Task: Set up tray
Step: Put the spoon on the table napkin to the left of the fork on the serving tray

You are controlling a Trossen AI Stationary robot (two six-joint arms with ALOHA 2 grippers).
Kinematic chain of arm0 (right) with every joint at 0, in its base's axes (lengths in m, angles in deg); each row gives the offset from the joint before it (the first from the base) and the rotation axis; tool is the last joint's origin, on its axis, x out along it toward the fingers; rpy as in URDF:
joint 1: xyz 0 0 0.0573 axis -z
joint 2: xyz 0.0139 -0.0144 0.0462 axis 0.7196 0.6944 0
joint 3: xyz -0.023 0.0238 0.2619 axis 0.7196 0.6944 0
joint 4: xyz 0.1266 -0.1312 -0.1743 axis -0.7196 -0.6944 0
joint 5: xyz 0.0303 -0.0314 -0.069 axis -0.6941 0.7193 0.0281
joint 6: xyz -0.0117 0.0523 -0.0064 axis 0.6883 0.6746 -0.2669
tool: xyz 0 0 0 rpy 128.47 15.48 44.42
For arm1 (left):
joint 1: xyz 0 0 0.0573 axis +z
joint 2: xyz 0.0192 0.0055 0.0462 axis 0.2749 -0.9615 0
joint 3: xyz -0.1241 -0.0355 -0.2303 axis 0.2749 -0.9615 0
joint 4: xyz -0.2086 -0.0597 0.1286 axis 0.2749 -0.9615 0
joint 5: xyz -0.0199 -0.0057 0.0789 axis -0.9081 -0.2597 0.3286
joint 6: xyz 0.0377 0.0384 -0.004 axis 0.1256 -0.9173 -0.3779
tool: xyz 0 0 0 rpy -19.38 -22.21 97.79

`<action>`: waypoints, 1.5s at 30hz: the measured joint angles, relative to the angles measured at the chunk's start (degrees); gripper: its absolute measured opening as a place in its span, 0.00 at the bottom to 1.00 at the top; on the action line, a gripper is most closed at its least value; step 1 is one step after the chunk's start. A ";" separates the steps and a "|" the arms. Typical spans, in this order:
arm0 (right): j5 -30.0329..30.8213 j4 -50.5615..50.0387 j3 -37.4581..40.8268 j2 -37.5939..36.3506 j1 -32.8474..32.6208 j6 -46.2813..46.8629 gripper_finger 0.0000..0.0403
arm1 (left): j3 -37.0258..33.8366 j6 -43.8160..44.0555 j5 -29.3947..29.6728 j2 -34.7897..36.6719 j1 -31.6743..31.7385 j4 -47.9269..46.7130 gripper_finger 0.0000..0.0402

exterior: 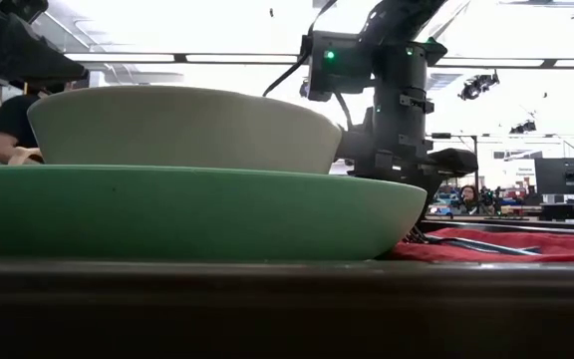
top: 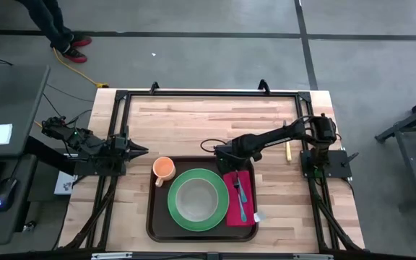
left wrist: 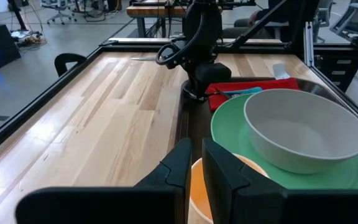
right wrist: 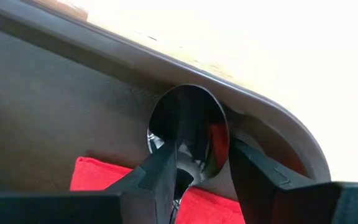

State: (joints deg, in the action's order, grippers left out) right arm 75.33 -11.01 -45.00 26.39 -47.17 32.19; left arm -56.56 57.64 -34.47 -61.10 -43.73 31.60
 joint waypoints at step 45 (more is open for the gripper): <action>-0.20 -2.22 0.00 0.00 0.11 -0.26 0.25 | 0.00 0.00 0.02 -0.01 0.00 -0.70 0.17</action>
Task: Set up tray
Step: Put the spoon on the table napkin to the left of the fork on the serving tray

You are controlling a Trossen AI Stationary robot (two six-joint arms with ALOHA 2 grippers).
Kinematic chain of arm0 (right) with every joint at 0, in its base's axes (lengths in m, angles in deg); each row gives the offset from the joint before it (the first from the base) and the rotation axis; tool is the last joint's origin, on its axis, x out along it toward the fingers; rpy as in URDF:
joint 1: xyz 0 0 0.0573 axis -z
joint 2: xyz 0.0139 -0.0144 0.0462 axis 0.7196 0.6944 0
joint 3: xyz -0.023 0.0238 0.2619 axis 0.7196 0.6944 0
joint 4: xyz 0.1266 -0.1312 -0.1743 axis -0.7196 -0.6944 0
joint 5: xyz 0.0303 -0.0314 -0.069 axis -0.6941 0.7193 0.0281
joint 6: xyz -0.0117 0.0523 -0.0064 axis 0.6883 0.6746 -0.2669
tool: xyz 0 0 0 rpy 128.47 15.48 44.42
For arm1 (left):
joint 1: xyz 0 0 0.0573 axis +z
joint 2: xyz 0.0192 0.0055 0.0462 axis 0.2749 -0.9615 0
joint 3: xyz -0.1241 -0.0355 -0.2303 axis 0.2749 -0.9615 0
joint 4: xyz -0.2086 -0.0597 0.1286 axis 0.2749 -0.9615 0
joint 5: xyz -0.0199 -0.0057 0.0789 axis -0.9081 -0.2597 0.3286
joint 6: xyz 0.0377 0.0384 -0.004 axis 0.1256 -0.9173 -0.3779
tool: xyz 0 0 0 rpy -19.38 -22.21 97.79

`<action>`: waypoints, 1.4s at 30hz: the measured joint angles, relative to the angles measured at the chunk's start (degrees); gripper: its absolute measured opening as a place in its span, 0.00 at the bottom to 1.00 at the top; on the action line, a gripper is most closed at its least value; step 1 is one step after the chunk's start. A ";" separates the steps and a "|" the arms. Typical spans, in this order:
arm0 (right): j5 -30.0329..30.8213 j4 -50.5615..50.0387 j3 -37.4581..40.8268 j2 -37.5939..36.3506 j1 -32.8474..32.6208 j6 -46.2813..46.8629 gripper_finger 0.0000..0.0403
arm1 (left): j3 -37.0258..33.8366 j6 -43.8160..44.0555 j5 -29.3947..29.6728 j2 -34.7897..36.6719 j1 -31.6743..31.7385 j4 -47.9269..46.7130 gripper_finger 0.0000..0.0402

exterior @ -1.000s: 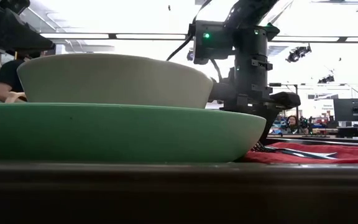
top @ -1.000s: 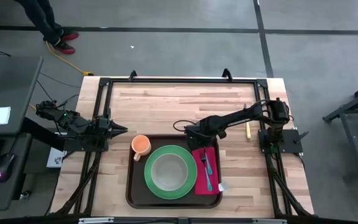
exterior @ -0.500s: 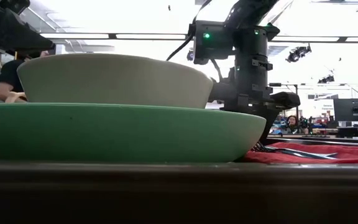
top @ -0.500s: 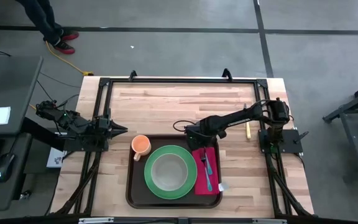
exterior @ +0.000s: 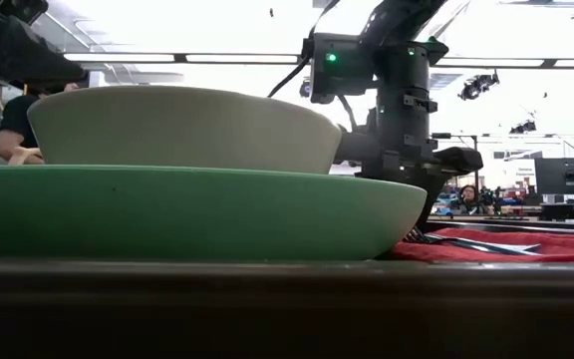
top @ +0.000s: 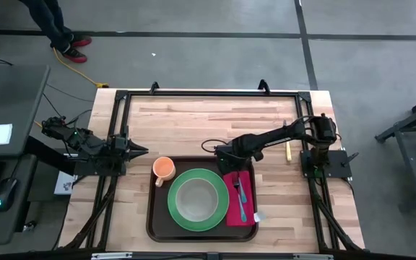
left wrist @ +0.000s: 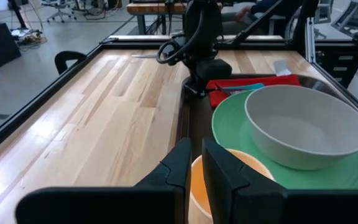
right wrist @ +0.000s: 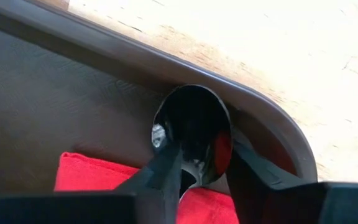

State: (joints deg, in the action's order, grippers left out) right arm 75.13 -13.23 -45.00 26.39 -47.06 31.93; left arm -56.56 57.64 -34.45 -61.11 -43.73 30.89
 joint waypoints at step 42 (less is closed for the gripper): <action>-8.01 -6.61 0.00 -0.15 3.09 0.04 0.00 | 0.00 0.00 0.01 -0.01 0.00 -0.78 0.17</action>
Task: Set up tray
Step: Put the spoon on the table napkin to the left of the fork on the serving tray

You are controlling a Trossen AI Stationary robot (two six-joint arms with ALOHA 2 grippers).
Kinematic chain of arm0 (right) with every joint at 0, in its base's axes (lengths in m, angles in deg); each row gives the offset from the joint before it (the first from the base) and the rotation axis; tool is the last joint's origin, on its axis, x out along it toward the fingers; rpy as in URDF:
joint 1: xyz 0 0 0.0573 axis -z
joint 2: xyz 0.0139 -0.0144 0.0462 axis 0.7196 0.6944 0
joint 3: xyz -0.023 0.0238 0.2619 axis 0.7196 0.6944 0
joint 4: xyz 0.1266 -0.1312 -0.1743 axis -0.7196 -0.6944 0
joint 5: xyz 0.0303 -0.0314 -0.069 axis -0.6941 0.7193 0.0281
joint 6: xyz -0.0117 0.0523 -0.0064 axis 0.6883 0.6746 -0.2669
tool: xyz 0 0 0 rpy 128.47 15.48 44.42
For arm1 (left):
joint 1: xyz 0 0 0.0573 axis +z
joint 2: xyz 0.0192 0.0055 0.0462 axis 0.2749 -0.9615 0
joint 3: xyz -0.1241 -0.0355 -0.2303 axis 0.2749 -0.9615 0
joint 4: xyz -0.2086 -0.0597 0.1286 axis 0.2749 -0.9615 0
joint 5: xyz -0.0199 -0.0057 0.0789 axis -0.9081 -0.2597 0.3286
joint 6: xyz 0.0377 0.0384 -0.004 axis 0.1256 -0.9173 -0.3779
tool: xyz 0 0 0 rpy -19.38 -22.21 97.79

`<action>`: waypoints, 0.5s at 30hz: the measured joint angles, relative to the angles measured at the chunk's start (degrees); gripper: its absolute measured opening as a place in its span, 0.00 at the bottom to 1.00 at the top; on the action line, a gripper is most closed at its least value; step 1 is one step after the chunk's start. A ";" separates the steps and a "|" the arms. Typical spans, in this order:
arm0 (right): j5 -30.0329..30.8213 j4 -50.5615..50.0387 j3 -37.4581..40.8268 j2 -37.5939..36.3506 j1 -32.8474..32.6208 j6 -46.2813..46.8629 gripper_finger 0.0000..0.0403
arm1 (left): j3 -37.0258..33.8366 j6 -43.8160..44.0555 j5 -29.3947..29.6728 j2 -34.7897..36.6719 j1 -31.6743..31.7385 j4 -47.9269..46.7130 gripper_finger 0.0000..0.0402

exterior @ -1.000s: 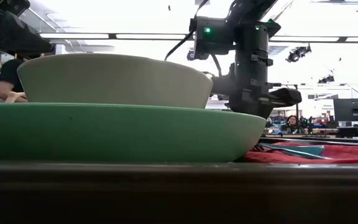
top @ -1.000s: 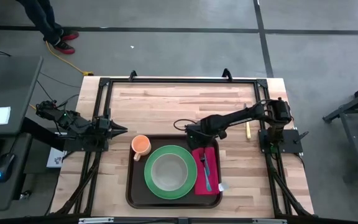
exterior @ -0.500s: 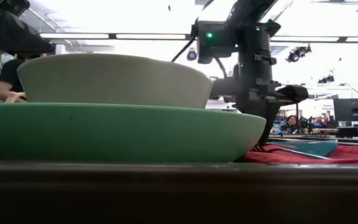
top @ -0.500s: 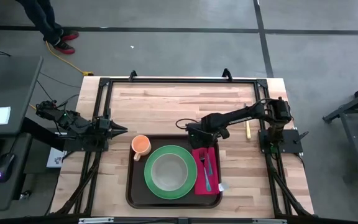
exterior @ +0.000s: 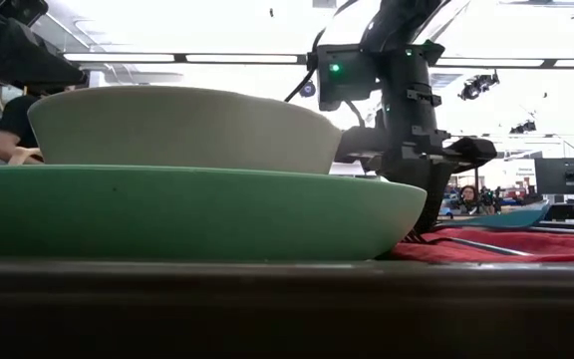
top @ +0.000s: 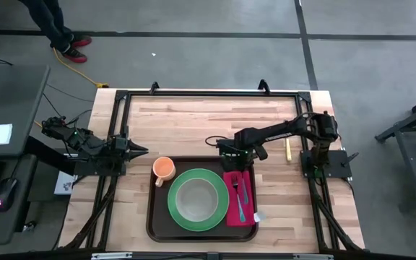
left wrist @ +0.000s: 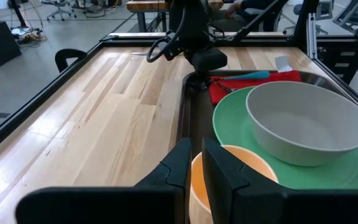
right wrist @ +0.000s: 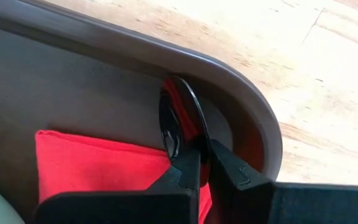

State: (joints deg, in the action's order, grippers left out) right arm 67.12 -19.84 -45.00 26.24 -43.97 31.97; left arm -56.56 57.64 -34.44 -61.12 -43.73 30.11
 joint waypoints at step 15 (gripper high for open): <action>1.32 -5.05 0.20 -5.60 -0.03 0.85 0.00 | 0.00 -0.22 0.01 0.02 0.00 0.08 0.17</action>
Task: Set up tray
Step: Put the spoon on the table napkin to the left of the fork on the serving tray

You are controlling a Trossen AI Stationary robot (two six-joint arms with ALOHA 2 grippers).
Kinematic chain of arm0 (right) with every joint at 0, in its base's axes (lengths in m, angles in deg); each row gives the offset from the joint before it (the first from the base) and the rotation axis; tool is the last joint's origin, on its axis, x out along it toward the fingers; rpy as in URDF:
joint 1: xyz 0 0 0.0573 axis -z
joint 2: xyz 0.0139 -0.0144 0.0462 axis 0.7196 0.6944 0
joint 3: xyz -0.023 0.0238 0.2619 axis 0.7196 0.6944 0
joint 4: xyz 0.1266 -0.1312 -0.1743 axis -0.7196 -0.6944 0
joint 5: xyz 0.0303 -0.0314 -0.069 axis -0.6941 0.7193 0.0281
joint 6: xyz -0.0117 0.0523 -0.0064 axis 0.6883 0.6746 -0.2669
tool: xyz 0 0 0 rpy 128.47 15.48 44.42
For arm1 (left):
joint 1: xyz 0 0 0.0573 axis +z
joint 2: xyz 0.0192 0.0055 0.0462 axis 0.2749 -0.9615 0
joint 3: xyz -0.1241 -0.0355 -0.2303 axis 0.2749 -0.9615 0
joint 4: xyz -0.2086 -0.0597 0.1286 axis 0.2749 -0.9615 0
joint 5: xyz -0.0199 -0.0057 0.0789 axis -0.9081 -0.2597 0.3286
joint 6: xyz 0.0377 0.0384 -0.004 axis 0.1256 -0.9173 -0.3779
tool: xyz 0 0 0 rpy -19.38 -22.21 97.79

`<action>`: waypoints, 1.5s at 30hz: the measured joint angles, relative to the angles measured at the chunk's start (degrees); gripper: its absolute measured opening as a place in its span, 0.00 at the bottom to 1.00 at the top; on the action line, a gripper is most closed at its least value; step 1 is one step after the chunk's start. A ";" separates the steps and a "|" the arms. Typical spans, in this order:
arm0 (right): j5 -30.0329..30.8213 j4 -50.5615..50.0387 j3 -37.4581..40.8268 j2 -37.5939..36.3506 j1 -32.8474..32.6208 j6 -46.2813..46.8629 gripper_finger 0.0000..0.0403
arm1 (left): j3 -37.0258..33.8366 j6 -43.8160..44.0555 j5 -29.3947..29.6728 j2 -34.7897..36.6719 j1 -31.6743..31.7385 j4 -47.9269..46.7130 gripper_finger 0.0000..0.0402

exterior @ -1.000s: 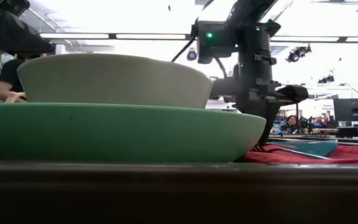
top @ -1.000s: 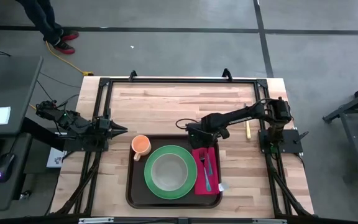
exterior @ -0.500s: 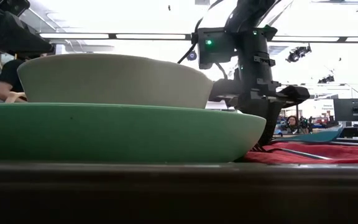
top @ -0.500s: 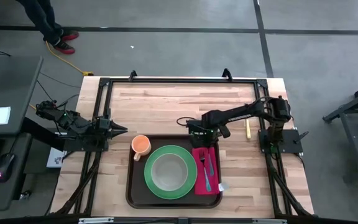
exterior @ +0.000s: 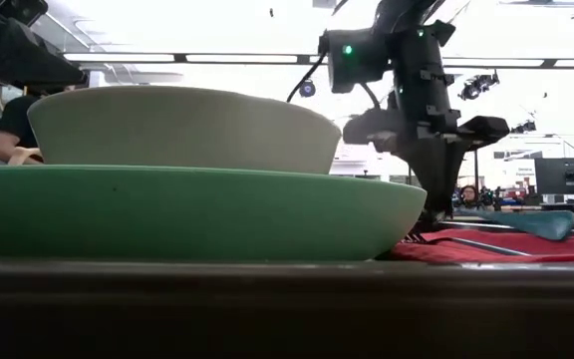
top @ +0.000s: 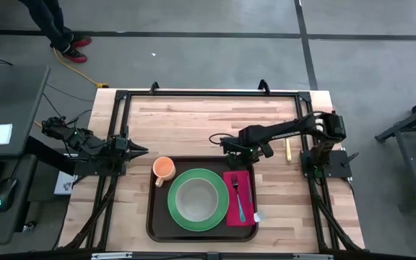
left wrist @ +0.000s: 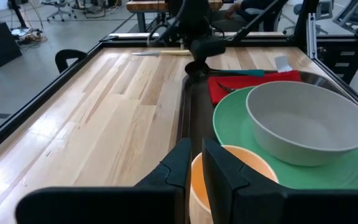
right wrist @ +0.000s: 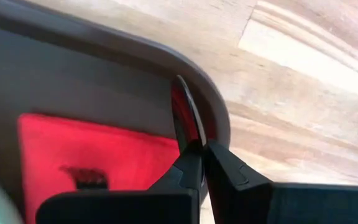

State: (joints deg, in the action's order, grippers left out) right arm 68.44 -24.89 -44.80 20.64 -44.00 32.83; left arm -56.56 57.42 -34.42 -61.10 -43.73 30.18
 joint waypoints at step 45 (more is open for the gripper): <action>-15.91 -7.39 -0.26 -12.75 5.61 -18.15 0.00 | 0.00 0.44 0.27 -0.02 0.00 1.59 0.17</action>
State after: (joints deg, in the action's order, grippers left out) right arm 52.53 -32.27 -45.06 7.89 -38.39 14.67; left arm -56.56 57.86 -34.15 -61.12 -43.73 31.77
